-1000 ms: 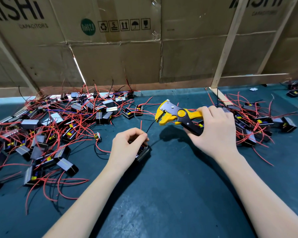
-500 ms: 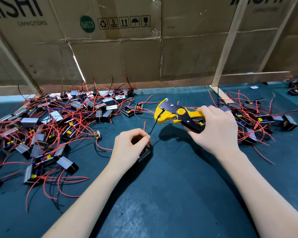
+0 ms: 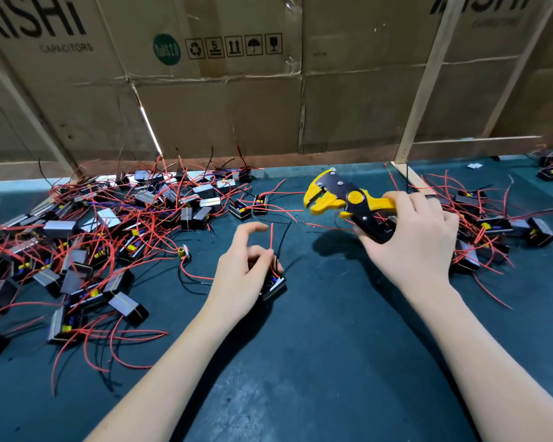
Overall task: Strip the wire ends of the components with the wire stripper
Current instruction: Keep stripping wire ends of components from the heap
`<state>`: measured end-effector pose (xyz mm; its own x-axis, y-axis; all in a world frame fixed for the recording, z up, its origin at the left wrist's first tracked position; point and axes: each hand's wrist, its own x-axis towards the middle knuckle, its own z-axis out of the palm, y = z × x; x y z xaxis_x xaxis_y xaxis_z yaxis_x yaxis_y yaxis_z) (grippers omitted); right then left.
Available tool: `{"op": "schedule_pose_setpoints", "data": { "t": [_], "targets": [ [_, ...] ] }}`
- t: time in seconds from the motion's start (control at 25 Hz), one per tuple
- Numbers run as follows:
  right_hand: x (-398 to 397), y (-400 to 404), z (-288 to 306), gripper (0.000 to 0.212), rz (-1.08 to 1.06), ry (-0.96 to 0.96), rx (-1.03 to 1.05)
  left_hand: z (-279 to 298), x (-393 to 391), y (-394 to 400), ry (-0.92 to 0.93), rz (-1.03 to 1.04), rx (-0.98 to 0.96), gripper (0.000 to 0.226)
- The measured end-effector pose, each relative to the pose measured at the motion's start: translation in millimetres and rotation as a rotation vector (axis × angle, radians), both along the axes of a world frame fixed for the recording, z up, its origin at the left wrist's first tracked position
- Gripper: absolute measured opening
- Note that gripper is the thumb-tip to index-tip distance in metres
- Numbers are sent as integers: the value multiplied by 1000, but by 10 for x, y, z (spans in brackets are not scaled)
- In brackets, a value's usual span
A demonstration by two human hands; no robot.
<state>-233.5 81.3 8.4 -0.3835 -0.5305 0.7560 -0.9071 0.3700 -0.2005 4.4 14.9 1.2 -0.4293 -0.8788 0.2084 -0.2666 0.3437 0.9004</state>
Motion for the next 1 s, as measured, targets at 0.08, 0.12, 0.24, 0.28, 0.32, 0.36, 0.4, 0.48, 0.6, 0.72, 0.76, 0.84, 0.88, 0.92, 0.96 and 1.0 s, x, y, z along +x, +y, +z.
{"op": "schedule_pose_setpoints", "data": {
  "t": [0.08,0.12,0.24,0.28,0.32,0.36,0.4,0.48,0.6,0.72,0.76,0.84,0.88,0.92,0.96,1.0],
  "targets": [
    [-6,-4,-27,54,-12,-30,5,3,-15,-9,23,2,70,22],
    [4,-5,-36,53,-10,-28,23,4,-24,-9,46,-5,102,17],
    [83,-22,-56,52,15,-2,110,8,-31,2,93,-9,143,7],
    [106,-27,-66,52,29,19,127,13,-33,9,99,-10,147,8],
    [130,-31,-72,52,45,42,141,16,-33,12,95,-14,144,8],
    [152,-34,-73,52,62,62,152,19,-32,12,84,-18,136,9],
    [170,-35,-72,53,81,75,156,20,-29,10,71,-21,124,9],
    [199,-31,-66,54,122,64,141,20,-24,4,55,-21,103,11],
    [222,-20,-42,52,174,13,124,19,-17,3,29,-19,81,12],
    [216,-16,-30,52,189,3,141,16,-14,2,0,-21,63,14],
    [213,-15,-29,52,191,-3,149,14,-13,0,-7,-20,58,14],
    [208,-8,-19,50,198,-18,163,11,-11,-3,-15,-19,47,14],
    [203,-5,-9,49,203,-24,169,12,-10,-3,-17,-19,41,15],
    [198,-3,3,47,208,-26,176,11,-9,-2,-19,-18,36,15],
    [196,-1,16,43,209,-26,184,14,-8,-1,-19,-16,32,15],
    [197,0,28,40,200,-28,190,14,-7,-3,-19,-14,27,15]
  ]
}}
